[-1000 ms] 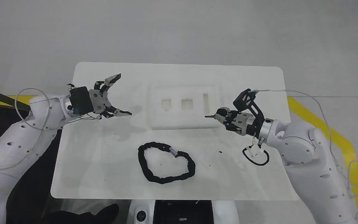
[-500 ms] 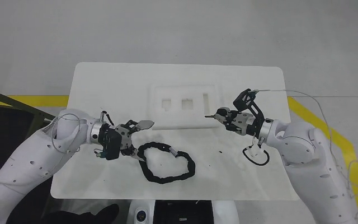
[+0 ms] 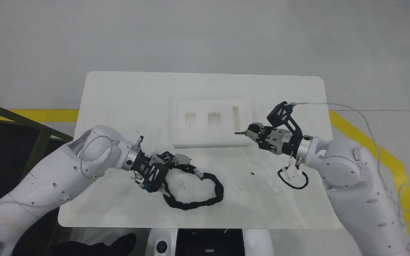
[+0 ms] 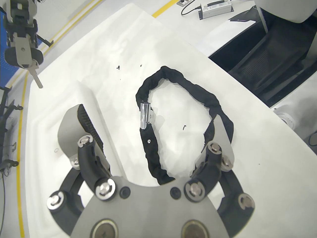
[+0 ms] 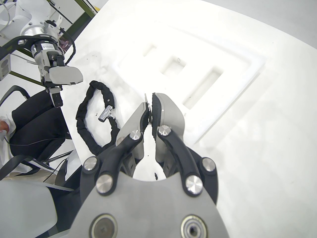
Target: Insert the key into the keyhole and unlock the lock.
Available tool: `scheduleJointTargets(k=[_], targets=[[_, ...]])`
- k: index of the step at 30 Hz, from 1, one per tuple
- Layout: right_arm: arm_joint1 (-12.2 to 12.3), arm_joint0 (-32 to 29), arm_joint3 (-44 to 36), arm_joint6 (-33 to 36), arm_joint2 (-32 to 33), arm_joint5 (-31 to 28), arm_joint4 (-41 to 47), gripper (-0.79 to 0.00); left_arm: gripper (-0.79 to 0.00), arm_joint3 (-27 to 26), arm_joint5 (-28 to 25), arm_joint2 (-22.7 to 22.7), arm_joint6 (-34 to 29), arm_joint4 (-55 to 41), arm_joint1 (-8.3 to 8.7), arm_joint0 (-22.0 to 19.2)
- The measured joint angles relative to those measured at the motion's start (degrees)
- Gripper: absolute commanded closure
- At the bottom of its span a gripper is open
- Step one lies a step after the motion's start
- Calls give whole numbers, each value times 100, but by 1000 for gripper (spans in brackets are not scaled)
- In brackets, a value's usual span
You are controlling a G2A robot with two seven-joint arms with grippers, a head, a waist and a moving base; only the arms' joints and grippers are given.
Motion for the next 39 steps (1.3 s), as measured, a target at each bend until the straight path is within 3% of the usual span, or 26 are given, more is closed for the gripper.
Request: scheduleJointTargets(k=[19, 24, 28, 32, 39], targets=[[0, 0, 0, 0, 0, 0, 0, 0, -785, 39, -51, 10, -51, -77, -19, -30], [0, 0, 0, 0, 0, 0, 0, 0, -785, -43, -109, 3, -308, -282, -44, 77], [0, 0, 0, 0, 0, 0, 0, 0, -785, -52, -463, 127, -523, -290, -159, -29], [0, 0, 0, 0, 0, 0, 0, 0, -785, -10, -779, 411, -882, -102, -408, -284], [0, 0, 0, 0, 0, 0, 0, 0, -785, 395, -783, 797, -1117, -134, -852, -635]])
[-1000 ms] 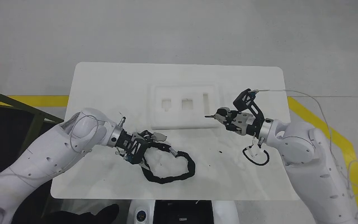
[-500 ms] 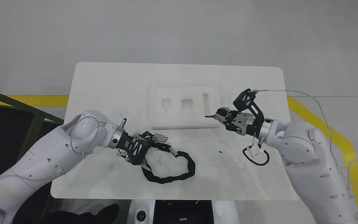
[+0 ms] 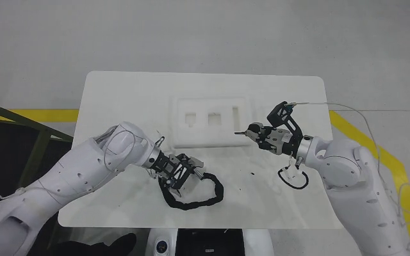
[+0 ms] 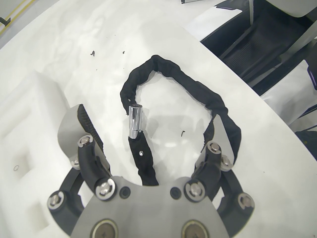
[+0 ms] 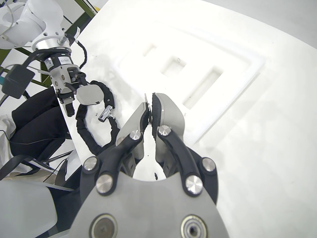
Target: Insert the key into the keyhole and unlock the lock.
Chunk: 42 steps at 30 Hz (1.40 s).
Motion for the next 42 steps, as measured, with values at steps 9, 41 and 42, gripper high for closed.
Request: scheduleJointTargets(k=[9, 41, 42], targets=[[0, 0, 0, 0, 0, 0, 0, 0, -785, 692, -1, 461, -339, -199, -447, -392], [0, 0, 0, 0, 0, 0, 0, 0, -369, 1403, -1, 1060, -473, -591, -857, -829], [0, 0, 0, 0, 0, 0, 0, 0, -366, 1404, -1, 1060, -474, -591, -857, -826]])
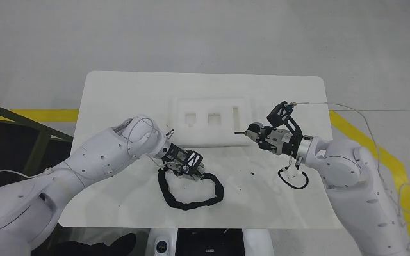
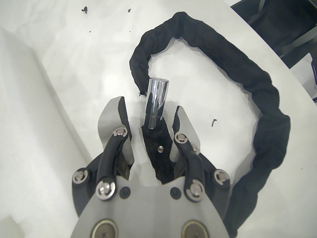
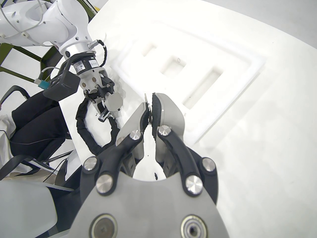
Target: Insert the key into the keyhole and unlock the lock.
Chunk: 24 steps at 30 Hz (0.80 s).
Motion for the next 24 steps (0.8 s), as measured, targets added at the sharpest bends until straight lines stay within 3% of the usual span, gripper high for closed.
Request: scheduleJointTargets(k=[8, 16, 24], targets=[[0, 0, 0, 0, 0, 0, 0, 0, -280, -29, 0, 30, -32, 71, -24, 26], [0, 0, 0, 0, 0, 0, 0, 0, 0, -20, 8, -12, 2, 87, -61, 52], [0, 0, 0, 0, 0, 0, 0, 0, 0, 18, 169, -157, 244, 76, -9, 89]])
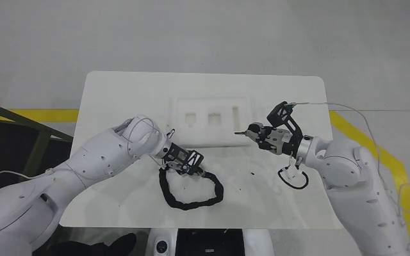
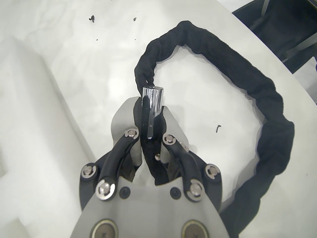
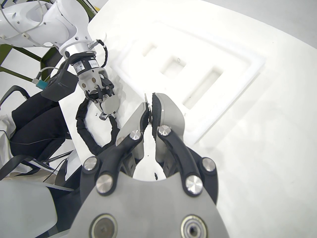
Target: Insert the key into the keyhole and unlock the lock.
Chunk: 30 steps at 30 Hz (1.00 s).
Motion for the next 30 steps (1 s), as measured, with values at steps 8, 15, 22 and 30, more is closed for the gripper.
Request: scheduleJointTargets(k=[8, 15, 22, 30], targets=[[0, 0, 0, 0, 0, 0, 0, 0, 0, -11, 523, -321, 413, -153, 254, 265], [-6, -56, -53, -117, -106, 25, -46, 0, 0, -100, 1243, -762, 488, -446, 587, 770], [-30, 101, -134, 139, -470, 211, 150, 0, 0, -449, 2153, -1341, 260, -870, 922, 1432], [-98, 413, -157, 297, -1027, 414, 407, 0, 0, -1087, 3034, -1963, -184, -1076, 1225, 2173]])
